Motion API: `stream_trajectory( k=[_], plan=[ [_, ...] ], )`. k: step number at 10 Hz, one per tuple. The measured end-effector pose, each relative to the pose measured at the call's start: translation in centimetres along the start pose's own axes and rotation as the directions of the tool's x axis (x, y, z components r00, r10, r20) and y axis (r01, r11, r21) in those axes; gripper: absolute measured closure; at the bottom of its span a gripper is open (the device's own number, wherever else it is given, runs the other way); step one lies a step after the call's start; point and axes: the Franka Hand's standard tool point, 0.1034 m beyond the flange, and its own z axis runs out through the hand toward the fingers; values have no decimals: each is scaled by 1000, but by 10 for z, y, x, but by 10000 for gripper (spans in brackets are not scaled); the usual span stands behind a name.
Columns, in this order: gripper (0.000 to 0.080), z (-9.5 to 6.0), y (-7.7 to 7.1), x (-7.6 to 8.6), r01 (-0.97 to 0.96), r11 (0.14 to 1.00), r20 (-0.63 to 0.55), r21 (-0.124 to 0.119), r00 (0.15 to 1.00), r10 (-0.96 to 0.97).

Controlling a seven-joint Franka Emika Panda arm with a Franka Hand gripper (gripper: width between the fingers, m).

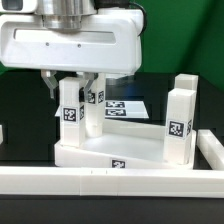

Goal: Assemble desk

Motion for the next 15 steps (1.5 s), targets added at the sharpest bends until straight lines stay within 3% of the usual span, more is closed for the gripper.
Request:
stream_trajectory(
  k=[1,4,7,8,9,10,11,13,15],
  plan=[
    [510,0,1,0,-91,996,0,12,996,91],
    [509,1,-4,-1,-316,949,4,10,949,316],
    [509,1,-5,-1,-524,852,8,10,852,524],
    [509,2,-5,-1,-582,813,10,21,813,582],
    [509,2,-2,0,-691,720,21,66,722,692],
    [509,2,-1,0,-761,645,38,79,648,760],
    [509,2,-1,0,-808,583,56,86,588,807],
    [509,2,-1,1,-938,333,100,102,342,934],
    [509,2,-3,1,-978,188,132,94,199,971]
  ],
)
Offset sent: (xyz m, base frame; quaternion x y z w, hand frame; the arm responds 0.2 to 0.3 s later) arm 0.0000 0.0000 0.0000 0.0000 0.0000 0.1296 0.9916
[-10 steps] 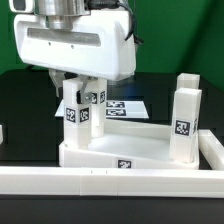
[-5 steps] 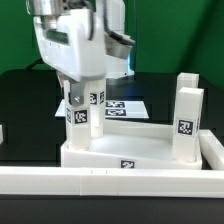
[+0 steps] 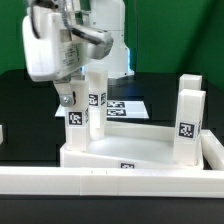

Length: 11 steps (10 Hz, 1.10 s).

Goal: Assemble desk

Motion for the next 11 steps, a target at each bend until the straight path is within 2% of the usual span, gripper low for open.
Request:
stream_trajectory(
  k=[1,3,4,5,6,7,8,11],
  plan=[
    [509,0,0,0,-45,999,0,1,999,45],
    [509,1,0,0,15,1000,-1,-1,1000,-15],
    [308,2,1,-1,42,999,0,-11,999,-42],
    [202,2,2,-4,89,996,4,-30,996,-89],
    [202,1,0,-5,216,976,-4,-36,976,-216],
    [161,2,0,-7,306,951,-5,-40,952,-307],
    [153,2,0,-10,413,910,0,-40,911,-413],
    [151,2,0,-8,586,809,8,-39,810,-586]
  ],
)
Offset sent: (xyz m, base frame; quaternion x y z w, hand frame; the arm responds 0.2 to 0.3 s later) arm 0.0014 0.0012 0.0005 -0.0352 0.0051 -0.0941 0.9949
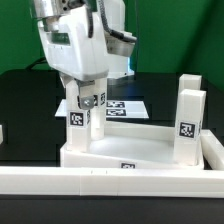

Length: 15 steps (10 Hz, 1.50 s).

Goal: Assemble desk

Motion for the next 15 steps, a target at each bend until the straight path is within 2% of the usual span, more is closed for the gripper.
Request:
stream_trajectory(
  k=[2,3,4,5,8,9,10,11,12,13,14,15],
  plan=[
    [151,0,0,0,119,993,0,0,993,-119],
    [151,-1,0,1,257,966,-13,-29,966,-257],
    [151,-3,-3,0,397,915,-26,-72,916,-400],
    [151,-4,-6,-1,507,856,-27,-100,859,-511],
    [151,-3,-9,-3,706,696,-2,-131,702,-712],
    [151,-3,-9,-2,758,639,4,-131,645,-764],
    [197,-3,-8,-1,787,603,10,-131,609,-793],
    [197,-3,-8,-1,787,603,10,-131,610,-793],
    [375,-3,-8,-1,786,604,10,-131,610,-792],
    [375,-3,-8,-1,786,604,10,-131,610,-792],
    [511,-3,-8,-1,786,604,10,-131,611,-792],
    [511,-3,-8,-1,786,604,10,-131,611,-792]
  ],
)
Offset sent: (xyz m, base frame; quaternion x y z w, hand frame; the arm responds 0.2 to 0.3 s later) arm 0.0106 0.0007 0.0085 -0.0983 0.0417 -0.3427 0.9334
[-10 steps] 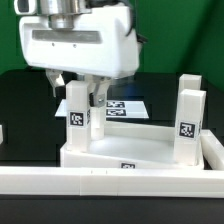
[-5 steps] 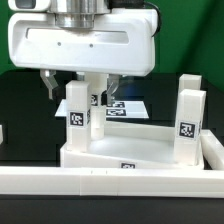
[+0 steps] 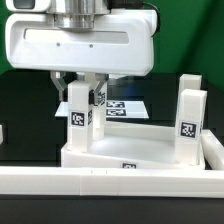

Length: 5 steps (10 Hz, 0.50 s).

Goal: Assemble desk

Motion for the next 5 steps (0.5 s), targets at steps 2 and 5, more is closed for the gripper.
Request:
stream_trajectory(
  k=[2,5],
  plan=[
    [511,0,0,0,-21,1000,0,0,1000,21],
    [511,0,2,0,-205,979,3,12,979,205]
  ],
)
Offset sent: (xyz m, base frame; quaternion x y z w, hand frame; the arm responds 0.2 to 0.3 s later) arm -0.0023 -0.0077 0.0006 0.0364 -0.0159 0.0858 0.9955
